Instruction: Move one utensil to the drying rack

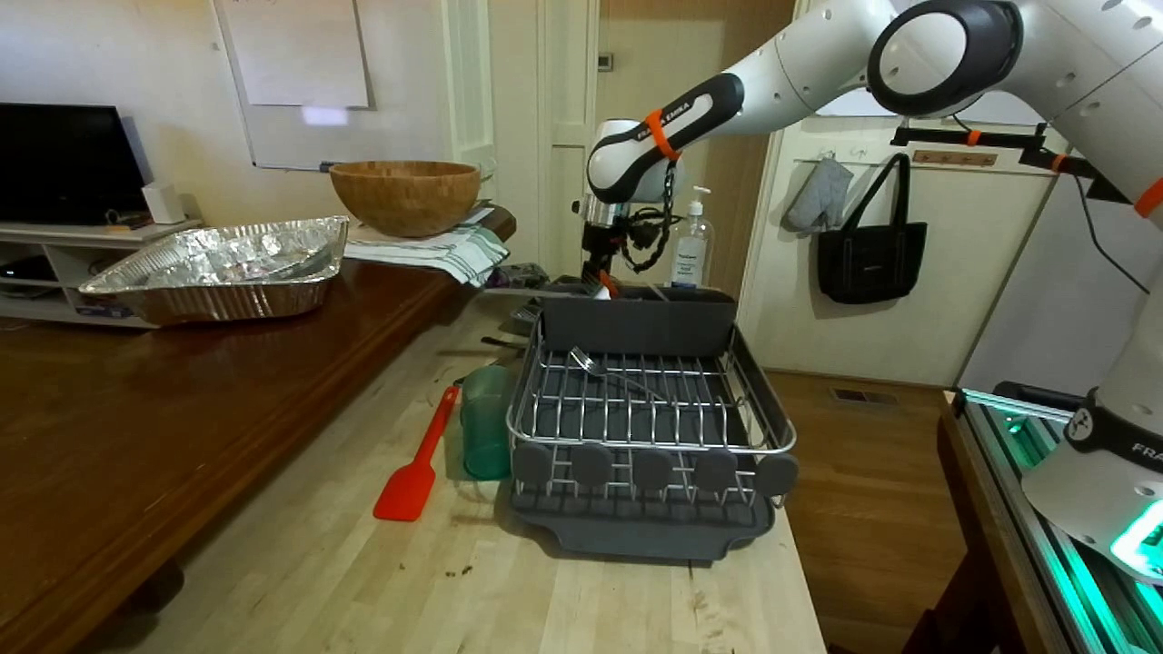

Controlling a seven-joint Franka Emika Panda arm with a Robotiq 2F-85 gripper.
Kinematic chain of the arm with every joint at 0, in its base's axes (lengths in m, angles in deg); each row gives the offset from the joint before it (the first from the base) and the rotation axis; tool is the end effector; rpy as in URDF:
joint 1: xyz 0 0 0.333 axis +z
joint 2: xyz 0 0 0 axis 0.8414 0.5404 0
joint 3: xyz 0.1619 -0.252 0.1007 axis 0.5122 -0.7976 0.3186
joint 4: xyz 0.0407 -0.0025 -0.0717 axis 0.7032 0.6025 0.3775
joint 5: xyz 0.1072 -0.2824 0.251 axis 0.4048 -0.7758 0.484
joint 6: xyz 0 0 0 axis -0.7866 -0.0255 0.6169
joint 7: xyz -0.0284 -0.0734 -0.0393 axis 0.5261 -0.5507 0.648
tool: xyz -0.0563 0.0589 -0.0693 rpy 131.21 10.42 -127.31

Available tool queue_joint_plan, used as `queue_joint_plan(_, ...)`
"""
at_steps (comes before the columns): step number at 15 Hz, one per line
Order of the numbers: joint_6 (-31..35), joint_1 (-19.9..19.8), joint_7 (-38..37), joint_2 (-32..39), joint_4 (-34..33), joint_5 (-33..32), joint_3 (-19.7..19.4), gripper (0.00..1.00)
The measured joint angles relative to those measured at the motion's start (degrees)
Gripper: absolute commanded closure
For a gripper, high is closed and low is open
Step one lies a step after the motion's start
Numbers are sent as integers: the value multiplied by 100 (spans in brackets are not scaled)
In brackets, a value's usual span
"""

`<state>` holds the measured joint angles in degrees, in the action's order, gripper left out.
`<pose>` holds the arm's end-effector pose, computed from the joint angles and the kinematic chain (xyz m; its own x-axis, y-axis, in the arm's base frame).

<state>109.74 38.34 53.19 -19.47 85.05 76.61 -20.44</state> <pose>0.7205 -0.2120 0.2028 0.9813 0.1724 0.0862 0.1806 -0.9786 -0.0989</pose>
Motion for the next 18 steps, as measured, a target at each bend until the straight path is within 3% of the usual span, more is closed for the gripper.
queue_joint_plan(4,-19,2,-67,361,-360,0,-1,7)
queue_joint_plan(6,-64,10,-78,529,-522,-8,-2,31)
queue_joint_plan(7,-113,18,-93,593,-607,-13,-4,34)
queue_joint_plan(15,-584,53,-301,759,-1096,-89,-106,95)
queue_joint_plan(18,-699,103,-385,738,-1198,-117,-137,97)
